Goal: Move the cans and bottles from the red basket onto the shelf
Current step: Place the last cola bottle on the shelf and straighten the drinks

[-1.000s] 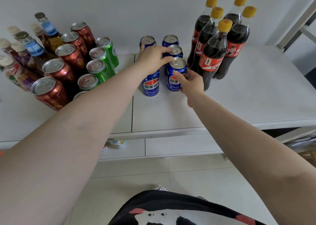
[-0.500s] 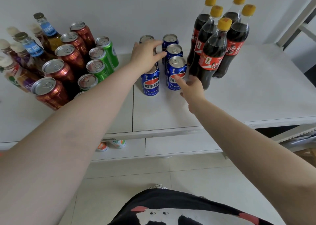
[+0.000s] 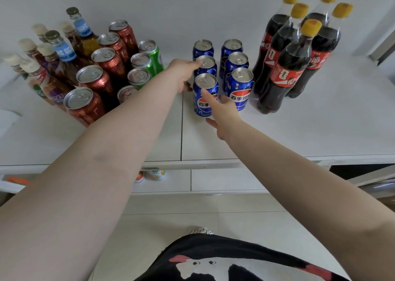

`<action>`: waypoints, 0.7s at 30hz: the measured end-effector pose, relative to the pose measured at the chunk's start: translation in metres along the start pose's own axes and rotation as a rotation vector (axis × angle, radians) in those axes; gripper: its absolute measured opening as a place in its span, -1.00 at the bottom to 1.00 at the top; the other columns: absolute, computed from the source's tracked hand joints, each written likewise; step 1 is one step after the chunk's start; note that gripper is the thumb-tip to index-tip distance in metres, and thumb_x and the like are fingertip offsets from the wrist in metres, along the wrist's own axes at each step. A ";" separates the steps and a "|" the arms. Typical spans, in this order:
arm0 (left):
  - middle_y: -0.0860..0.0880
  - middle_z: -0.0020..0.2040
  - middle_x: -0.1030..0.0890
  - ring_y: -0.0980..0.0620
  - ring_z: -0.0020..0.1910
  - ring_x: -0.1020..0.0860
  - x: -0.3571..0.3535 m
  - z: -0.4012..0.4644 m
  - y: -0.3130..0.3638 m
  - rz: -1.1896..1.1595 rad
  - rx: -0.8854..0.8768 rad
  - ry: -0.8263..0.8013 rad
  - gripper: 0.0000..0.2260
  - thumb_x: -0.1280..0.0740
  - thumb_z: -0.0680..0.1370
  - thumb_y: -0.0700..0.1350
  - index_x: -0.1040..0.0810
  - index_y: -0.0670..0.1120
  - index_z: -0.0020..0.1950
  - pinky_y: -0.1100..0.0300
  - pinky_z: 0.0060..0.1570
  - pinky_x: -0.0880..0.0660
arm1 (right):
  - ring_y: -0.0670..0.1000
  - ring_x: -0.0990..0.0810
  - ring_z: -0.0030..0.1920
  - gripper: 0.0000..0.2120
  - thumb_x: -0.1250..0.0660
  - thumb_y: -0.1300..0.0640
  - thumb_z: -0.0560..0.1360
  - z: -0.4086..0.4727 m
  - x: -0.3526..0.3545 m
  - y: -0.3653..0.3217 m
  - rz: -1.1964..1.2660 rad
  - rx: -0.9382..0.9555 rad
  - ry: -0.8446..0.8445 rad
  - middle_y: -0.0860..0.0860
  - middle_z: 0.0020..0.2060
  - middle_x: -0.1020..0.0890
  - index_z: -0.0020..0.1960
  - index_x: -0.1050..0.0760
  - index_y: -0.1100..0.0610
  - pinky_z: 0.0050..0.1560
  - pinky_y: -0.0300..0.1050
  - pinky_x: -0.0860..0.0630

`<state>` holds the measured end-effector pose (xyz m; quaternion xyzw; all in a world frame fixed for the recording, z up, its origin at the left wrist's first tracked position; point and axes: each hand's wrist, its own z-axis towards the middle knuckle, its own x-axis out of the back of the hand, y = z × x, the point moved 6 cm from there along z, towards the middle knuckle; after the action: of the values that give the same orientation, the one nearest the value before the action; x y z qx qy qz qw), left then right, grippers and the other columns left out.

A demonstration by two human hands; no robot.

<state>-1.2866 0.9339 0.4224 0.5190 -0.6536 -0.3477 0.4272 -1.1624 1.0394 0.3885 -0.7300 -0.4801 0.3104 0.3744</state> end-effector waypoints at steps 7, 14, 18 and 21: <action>-0.19 0.11 -0.63 -0.11 -0.03 -0.65 0.002 0.023 -0.004 -0.137 -0.019 -0.018 -0.56 -0.48 0.43 -0.12 -0.51 -0.24 0.25 0.02 -0.14 -0.64 | 0.09 -0.51 0.26 -0.31 -0.50 -0.02 0.38 0.013 -0.014 0.000 0.026 0.098 0.097 0.03 0.26 -0.53 0.42 -0.31 0.07 0.23 0.14 -0.51; -0.19 0.03 -0.67 -0.13 -0.09 -0.68 0.004 0.037 -0.005 -0.151 -0.024 0.014 -0.57 -0.54 0.36 -0.11 -0.56 -0.25 0.16 -0.06 -0.17 -0.65 | 0.05 -0.51 0.23 -0.35 -0.49 -0.02 0.39 0.019 -0.016 -0.004 0.008 0.098 0.163 0.01 0.23 -0.54 0.38 -0.32 0.07 0.18 0.05 -0.52; -0.18 0.04 -0.66 -0.13 -0.07 -0.67 0.004 0.038 -0.004 -0.151 -0.037 0.012 -0.58 -0.54 0.36 -0.09 -0.57 -0.24 0.14 -0.05 -0.16 -0.66 | 0.04 -0.49 0.22 -0.34 -0.50 -0.03 0.38 0.020 -0.018 -0.005 0.018 0.077 0.174 0.00 0.24 -0.52 0.39 -0.30 0.06 0.17 0.04 -0.51; -0.18 0.04 -0.66 -0.13 -0.07 -0.67 0.004 0.038 -0.002 -0.154 -0.039 0.013 -0.59 -0.53 0.38 -0.10 -0.57 -0.24 0.15 -0.03 -0.17 -0.66 | 0.06 -0.51 0.22 -0.34 -0.51 -0.03 0.37 0.021 -0.019 -0.006 0.032 0.093 0.190 0.01 0.22 -0.54 0.37 -0.33 0.07 0.21 0.09 -0.52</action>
<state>-1.3207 0.9302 0.4061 0.5617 -0.6021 -0.3886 0.4135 -1.1886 1.0284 0.3839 -0.7456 -0.4158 0.2676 0.4468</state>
